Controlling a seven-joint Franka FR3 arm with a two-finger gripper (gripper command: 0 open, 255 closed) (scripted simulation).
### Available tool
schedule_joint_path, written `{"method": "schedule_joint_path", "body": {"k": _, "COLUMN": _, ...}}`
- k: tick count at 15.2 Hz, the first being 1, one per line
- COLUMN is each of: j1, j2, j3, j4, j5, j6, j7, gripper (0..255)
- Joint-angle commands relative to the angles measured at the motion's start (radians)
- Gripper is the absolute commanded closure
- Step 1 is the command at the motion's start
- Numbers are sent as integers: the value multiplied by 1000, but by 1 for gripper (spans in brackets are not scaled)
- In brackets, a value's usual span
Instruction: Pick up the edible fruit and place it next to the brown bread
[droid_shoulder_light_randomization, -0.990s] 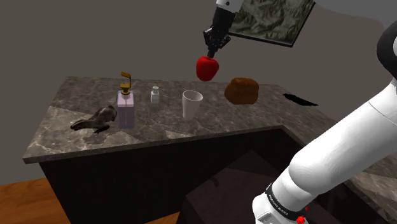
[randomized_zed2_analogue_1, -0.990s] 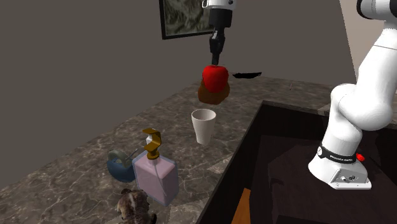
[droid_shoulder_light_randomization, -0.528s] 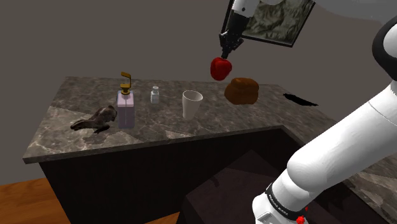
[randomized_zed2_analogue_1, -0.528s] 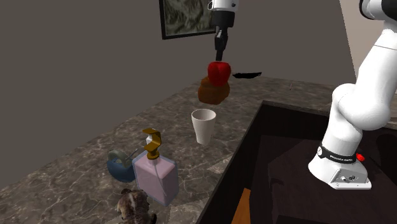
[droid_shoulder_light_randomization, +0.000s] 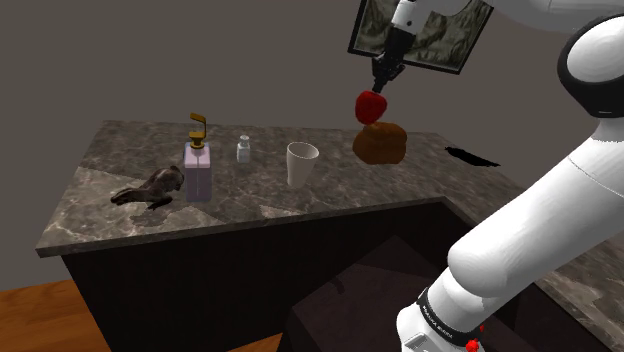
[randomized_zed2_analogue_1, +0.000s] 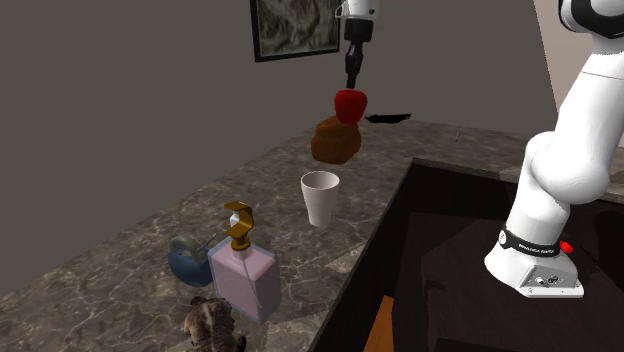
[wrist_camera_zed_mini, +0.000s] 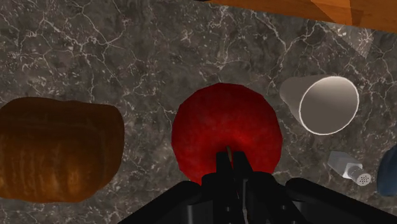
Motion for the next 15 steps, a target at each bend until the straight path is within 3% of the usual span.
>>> {"method": "schedule_joint_path", "body": {"k": 1, "j1": -24, "j2": 34, "j3": -33, "j4": 42, "j5": 4, "j6": -12, "j7": -58, "gripper": 255}}
{"method": "schedule_joint_path", "body": {"k": 15, "j1": -24, "j2": 9, "j3": -31, "j4": -175, "j5": 2, "j6": 181, "j7": -67, "gripper": 255}}
